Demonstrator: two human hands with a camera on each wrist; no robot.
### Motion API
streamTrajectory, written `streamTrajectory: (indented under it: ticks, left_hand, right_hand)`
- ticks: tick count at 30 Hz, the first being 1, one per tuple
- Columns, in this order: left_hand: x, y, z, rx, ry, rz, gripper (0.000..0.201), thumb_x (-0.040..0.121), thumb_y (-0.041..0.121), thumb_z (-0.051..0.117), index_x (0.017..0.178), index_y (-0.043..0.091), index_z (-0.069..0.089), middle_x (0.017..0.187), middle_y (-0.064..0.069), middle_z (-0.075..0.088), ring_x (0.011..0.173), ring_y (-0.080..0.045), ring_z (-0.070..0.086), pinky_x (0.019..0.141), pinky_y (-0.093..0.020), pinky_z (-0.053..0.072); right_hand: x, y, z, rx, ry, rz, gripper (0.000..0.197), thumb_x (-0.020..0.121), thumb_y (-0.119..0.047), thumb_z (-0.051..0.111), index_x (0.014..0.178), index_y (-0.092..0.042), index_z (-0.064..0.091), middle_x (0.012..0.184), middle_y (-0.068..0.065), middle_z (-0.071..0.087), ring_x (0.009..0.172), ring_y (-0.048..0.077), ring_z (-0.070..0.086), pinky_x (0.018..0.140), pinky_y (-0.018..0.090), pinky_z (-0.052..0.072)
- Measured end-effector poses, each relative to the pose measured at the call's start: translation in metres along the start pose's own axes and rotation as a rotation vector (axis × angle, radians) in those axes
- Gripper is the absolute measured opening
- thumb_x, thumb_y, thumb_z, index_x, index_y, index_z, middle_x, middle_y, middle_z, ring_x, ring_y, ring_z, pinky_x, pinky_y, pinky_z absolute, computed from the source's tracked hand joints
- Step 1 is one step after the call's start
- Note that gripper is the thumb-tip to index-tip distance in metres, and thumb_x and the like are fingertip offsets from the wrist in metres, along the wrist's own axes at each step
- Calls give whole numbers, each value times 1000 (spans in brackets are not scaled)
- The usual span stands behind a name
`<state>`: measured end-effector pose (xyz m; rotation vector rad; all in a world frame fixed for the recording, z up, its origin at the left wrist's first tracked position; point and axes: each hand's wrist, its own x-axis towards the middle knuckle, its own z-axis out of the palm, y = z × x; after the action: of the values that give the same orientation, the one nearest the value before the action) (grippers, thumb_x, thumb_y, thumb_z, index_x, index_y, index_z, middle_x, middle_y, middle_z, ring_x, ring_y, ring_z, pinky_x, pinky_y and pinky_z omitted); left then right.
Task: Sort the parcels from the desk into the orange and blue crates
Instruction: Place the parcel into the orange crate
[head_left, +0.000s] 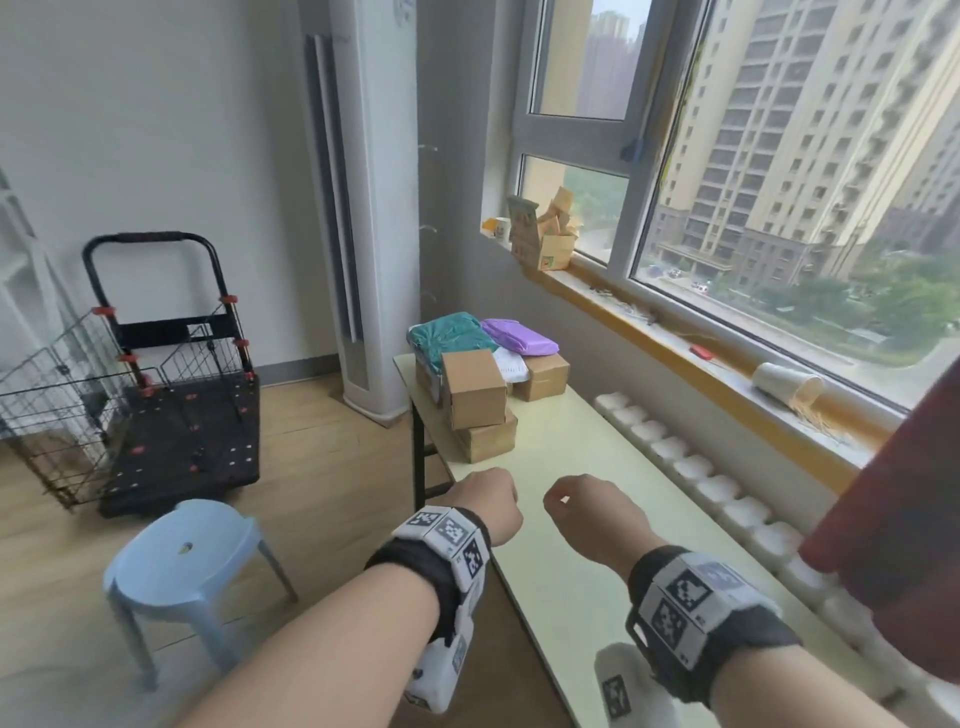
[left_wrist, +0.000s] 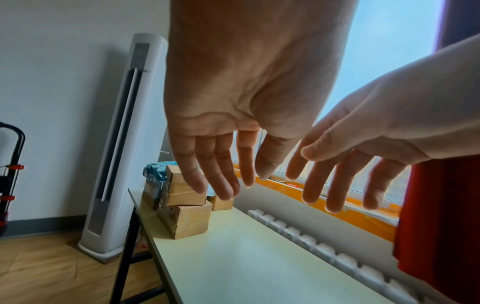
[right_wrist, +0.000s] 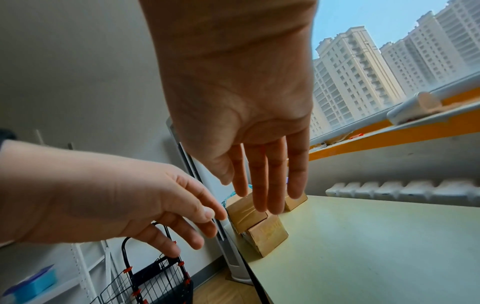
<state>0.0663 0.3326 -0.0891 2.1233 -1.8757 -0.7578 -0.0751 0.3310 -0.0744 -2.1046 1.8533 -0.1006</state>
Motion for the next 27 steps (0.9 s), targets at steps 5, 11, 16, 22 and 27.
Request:
streamTrajectory:
  ticks: [5,11,16,22,27]
  left_hand:
    - [69,-14,-9,-43,-24,-17,29,88,11,45,109,23,61,124,-3,58,113,-23,54,96,-34,46]
    - [132,-32,-45,-94,46,-33,22,89,12,49,99,24,64,117,0,62,108,-22,58,93,-32,48]
    - [185,-45,-80,-117,170,-26,24,88,9,50,101,23,66,114,2,62,105,-19,58,85,-26,45]
    - [277,-61,-124,-112,232,27,25,90,12,50,105,24,66,120,0,64,110,-22,59,88,-28,45]
    - [360,-82,-157,-111,205,87,25,91,14,51,109,24,65,123,0,61,114,-22,56,94,-30,45]
  right_hand:
    - [67,2,6,50,-18,-6,31,99,-30,39,114,-26,66,113,-4,68,101,21,62,76,28,46]
    - [130,-12,5,59,-47,15,30,98,-29,40,113,-26,66,112,-3,67,100,22,62,74,27,45]
    - [186,-34,-4,73,-15,25,29,99,-33,41,115,-29,65,110,-4,67,94,19,60,71,26,41]
    - [272,-68,-14,80,33,56,27,98,-39,46,114,-30,66,113,-6,67,100,17,61,70,26,39]
    - [348,-99,-18,118,72,97,28,97,-42,47,116,-30,65,114,-7,69,101,17,62,77,27,49]
